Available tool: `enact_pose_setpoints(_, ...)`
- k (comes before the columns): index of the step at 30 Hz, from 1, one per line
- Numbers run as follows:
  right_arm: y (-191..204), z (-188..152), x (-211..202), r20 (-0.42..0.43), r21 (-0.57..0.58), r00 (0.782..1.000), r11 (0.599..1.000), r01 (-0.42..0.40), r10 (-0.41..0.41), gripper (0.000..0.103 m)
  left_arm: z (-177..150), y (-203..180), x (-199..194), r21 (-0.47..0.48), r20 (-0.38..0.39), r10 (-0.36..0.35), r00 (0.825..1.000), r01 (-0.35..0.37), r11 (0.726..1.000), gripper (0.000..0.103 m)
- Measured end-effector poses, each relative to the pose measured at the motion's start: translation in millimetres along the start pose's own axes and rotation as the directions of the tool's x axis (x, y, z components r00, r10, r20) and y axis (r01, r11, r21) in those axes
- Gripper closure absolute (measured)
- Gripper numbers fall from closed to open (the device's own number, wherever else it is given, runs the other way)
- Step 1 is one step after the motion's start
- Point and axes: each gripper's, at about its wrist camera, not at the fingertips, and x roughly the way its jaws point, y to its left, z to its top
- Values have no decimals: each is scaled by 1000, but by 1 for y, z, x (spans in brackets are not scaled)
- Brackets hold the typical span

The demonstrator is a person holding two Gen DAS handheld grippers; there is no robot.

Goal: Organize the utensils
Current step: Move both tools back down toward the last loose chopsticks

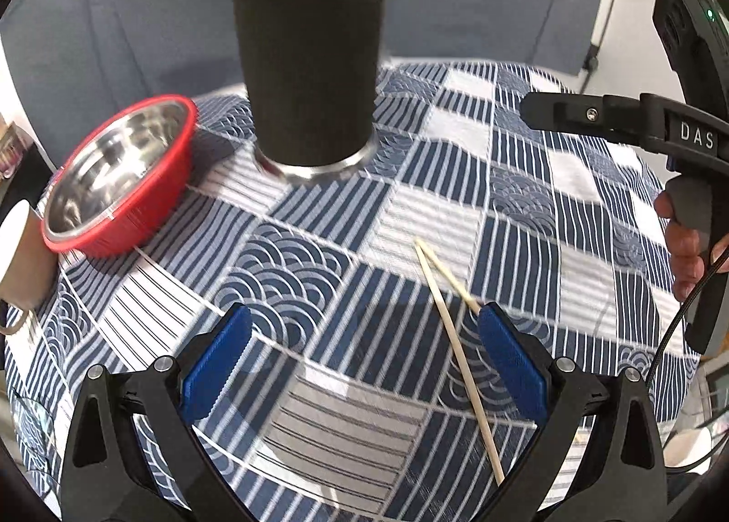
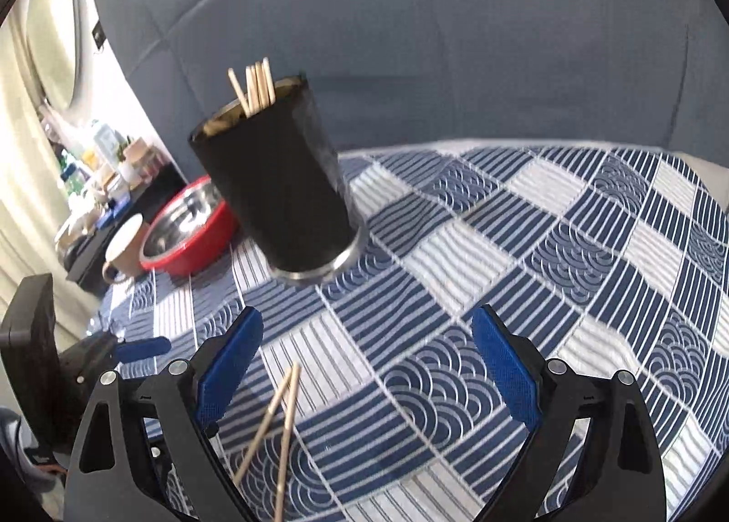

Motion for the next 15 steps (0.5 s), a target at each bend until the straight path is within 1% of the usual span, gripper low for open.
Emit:
enact_pose_setpoints(6, 0, -21, 6, -61, -15, 998, 1000, 6, -7, 14, -13, -9, 12, -10, -77, -22, 997, 21, 1000, 6)
enact_pose_setpoints(9, 2, -32, 11, -95, -21, 995, 1000, 4, -6, 14, -19, -9, 17, -42, -106, -42, 993, 37, 998, 6)
enact_pose_setpoints(13, 6, -43, 17, -136, -32, 991, 999, 5, -9, 14, -24, -11, 23, -44, -137, -21, 990, 15, 999, 6)
enact_pose_setpoints(15, 9, -47, 20, -152, -41, 988, 999, 4, -10, 14, -26, -14, 23, -20, -140, -1, 990, -2, 1000, 6)
